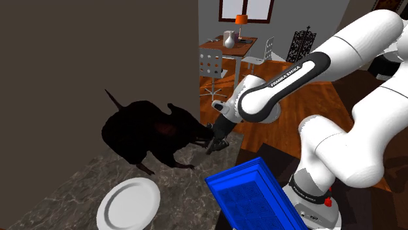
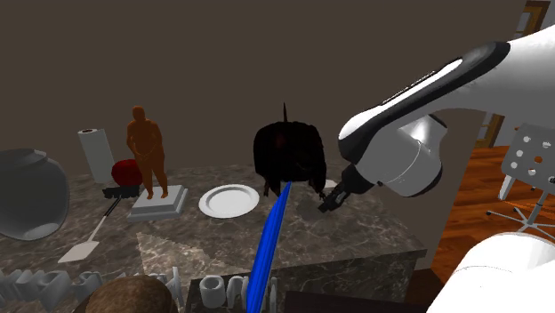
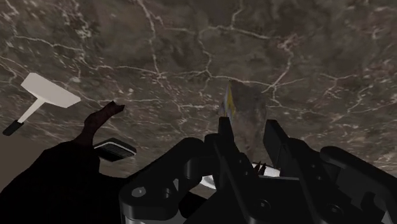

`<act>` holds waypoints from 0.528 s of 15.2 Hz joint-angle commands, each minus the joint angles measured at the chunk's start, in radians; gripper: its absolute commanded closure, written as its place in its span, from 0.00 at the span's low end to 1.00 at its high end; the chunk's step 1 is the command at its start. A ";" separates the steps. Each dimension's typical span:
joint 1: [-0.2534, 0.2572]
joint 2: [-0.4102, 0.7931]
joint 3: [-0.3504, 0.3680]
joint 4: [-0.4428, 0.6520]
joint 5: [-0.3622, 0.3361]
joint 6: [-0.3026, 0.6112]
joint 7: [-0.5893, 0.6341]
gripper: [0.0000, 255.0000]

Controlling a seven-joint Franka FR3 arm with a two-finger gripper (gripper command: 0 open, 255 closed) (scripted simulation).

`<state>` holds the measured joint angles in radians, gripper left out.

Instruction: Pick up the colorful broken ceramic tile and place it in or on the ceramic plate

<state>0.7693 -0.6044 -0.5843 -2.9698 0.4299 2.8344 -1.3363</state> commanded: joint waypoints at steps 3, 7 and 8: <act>-0.078 -0.047 0.072 0.017 -0.045 -0.078 0.059 1.00; -0.131 -0.090 0.124 0.038 -0.079 -0.150 0.109 1.00; -0.142 -0.100 0.135 0.045 -0.086 -0.168 0.120 1.00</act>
<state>0.6357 -0.6959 -0.4633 -2.9354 0.3500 2.6831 -1.2309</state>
